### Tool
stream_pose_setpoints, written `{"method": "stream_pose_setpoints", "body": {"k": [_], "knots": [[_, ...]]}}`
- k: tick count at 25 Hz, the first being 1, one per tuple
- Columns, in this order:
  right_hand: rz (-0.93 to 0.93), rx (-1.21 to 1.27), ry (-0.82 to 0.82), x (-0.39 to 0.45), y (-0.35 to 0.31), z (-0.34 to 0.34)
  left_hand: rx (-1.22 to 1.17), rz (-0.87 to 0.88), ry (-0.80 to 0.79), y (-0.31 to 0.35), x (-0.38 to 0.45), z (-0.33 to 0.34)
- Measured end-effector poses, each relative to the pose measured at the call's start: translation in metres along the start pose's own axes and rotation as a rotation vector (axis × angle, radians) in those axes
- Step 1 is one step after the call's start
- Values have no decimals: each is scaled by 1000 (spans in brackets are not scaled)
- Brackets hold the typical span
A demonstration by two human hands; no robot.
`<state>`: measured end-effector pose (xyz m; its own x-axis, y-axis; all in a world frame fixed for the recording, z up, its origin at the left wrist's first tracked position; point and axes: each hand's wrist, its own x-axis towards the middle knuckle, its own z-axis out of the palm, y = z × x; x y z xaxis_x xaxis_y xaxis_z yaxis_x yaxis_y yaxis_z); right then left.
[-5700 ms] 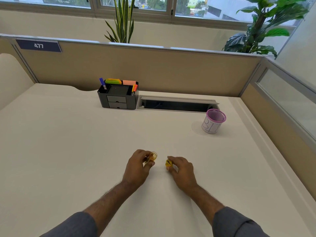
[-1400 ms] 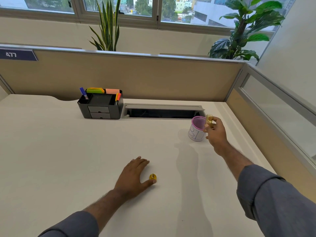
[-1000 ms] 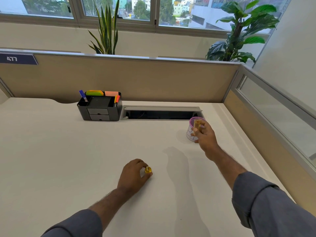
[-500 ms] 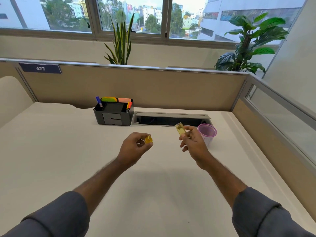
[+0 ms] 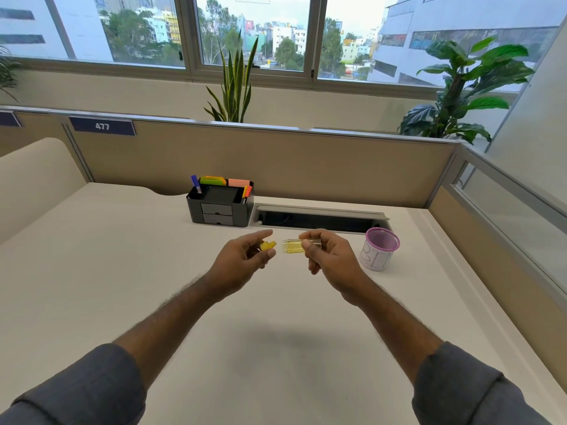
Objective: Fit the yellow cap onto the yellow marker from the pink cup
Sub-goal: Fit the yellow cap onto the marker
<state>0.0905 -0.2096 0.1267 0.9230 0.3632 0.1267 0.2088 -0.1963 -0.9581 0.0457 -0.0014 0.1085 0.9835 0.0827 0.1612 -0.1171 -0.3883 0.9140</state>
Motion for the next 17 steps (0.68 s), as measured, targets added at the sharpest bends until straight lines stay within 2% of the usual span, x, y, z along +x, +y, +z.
{"method": "stream_pose_setpoints", "body": {"k": [4,17], "knots": [[12,26,-30,-1,-7,9,-44,3,76,4,-6,-4],[154,111,-72,1,-10,26,-70,68,99,7,-12,-8]]}}
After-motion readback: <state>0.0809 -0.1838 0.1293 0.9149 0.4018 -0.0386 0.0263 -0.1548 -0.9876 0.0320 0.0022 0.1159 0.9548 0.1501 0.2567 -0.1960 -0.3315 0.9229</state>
